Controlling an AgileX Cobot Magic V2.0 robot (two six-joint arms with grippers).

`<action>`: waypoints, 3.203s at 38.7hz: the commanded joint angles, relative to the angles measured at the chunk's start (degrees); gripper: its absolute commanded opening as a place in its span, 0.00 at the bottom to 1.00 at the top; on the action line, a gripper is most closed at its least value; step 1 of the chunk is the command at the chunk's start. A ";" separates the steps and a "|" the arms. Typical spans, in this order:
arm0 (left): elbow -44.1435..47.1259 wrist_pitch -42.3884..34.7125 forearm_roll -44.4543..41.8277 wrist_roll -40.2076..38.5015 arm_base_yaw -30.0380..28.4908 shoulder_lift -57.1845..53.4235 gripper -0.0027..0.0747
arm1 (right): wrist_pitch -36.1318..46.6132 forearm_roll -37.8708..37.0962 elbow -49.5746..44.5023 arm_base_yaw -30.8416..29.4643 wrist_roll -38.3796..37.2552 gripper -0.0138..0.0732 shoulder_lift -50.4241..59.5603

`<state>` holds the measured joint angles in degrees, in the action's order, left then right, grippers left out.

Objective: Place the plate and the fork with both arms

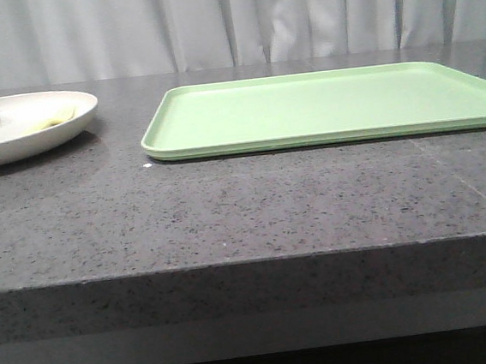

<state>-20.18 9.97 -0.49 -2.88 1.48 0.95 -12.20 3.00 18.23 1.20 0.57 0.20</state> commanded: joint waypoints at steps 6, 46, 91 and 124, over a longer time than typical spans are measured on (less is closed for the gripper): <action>-17.43 11.65 0.49 -0.40 0.08 9.53 0.01 | -8.30 0.08 13.99 -0.28 0.16 0.08 -9.64; -20.28 19.30 -2.06 -0.40 0.08 18.36 0.26 | -11.72 0.08 17.29 -0.33 0.16 0.20 -21.87; -33.83 30.20 -12.79 -0.40 -0.19 43.20 0.82 | -11.63 0.08 17.29 -0.33 0.16 0.90 -21.87; -77.28 58.17 18.07 24.21 -20.74 98.00 0.82 | -11.63 0.08 17.29 -0.33 0.16 0.90 -21.87</action>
<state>-92.30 66.84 15.42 20.59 -19.22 97.47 -28.38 3.03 33.71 1.20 0.57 -20.75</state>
